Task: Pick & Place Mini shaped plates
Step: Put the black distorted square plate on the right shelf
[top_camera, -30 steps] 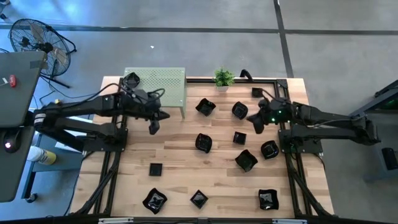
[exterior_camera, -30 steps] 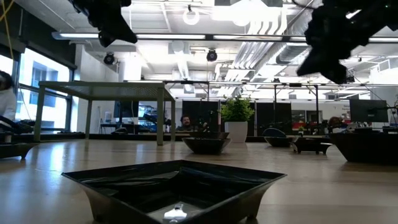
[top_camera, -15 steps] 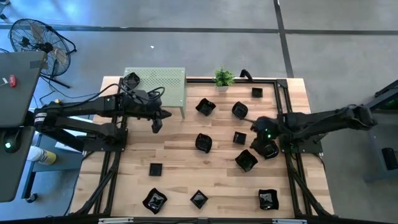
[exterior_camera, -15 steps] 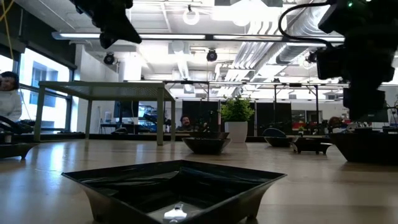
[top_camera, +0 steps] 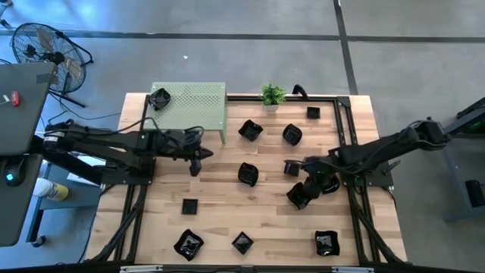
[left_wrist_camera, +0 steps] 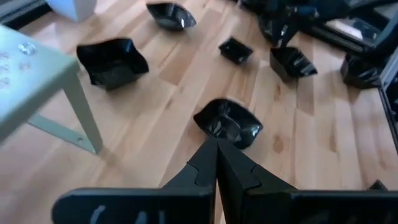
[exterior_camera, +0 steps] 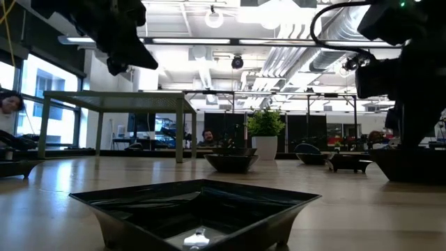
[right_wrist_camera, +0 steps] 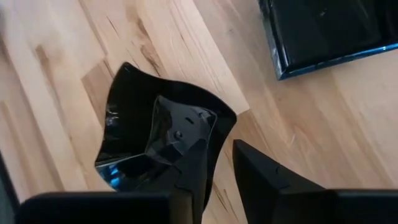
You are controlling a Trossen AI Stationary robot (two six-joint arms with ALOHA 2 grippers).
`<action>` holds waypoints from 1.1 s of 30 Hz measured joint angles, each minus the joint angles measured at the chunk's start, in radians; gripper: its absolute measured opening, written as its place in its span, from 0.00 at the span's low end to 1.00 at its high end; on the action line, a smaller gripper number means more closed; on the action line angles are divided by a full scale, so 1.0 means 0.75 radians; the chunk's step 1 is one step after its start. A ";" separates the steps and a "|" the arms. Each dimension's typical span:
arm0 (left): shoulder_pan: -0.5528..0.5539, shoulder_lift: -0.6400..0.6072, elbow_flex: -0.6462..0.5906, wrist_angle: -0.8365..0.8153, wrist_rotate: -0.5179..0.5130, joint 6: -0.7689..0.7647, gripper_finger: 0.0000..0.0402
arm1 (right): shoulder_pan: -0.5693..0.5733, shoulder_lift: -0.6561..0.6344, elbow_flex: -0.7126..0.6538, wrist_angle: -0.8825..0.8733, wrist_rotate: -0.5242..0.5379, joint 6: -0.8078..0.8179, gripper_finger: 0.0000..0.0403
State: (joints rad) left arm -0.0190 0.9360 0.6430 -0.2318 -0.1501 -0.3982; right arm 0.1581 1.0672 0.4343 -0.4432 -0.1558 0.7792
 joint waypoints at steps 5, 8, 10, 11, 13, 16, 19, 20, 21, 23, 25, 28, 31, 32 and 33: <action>-0.002 0.000 0.000 -0.004 -0.003 -0.025 0.00 | 0.003 0.078 0.000 0.030 -0.007 -0.033 0.17; -0.002 0.000 0.000 -0.004 -0.020 -0.033 0.00 | 0.003 0.108 0.000 0.077 -0.010 -0.049 0.15; -0.002 0.000 0.000 -0.003 -0.024 -0.033 0.00 | 0.003 0.120 0.000 0.100 -0.010 -0.051 0.13; -0.002 0.000 0.000 -0.003 -0.025 -0.033 0.00 | 0.003 0.124 0.000 0.109 -0.010 -0.050 0.11; -0.002 0.000 0.000 -0.003 -0.033 -0.035 0.00 | 0.003 0.124 0.000 0.121 -0.010 -0.050 0.07; -0.001 0.000 0.000 -0.004 -0.035 -0.035 0.00 | 0.003 0.119 0.000 0.138 -0.010 -0.049 0.02; -0.001 0.000 0.000 -0.005 -0.038 -0.036 0.00 | 0.003 0.119 0.000 0.147 -0.010 -0.046 0.01; -0.001 0.000 0.000 -0.005 -0.038 -0.040 0.00 | 0.003 0.119 0.000 0.150 -0.010 -0.039 0.02; -0.001 0.000 0.000 -0.006 -0.038 -0.047 0.00 | 0.003 0.119 0.000 0.152 -0.011 -0.034 0.02; -0.001 0.000 0.000 -0.008 -0.038 -0.073 0.00 | 0.000 0.119 0.002 0.153 -0.018 -0.028 0.02; -0.001 -0.003 0.001 -0.008 -0.038 -0.090 0.00 | -0.002 0.119 0.017 0.148 -0.022 -0.015 0.01; 0.000 -0.015 0.001 -0.014 -0.024 -0.138 0.00 | -0.001 0.119 0.068 0.148 0.030 0.037 0.01; 0.000 -0.020 0.002 -0.047 -0.022 -0.174 0.00 | -0.002 0.119 0.145 0.150 0.081 0.090 0.03; -0.001 -0.024 0.002 -0.064 -0.020 -0.174 0.00 | -0.002 0.119 0.173 0.150 0.101 0.116 0.03; -0.001 -0.026 0.003 -0.077 -0.012 -0.173 0.00 | -0.002 0.119 0.203 0.146 0.118 0.143 0.03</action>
State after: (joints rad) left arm -0.0196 0.9164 0.6449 -0.2894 -0.1593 -0.5281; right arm 0.1570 1.1564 0.5864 -0.3339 -0.0672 0.8863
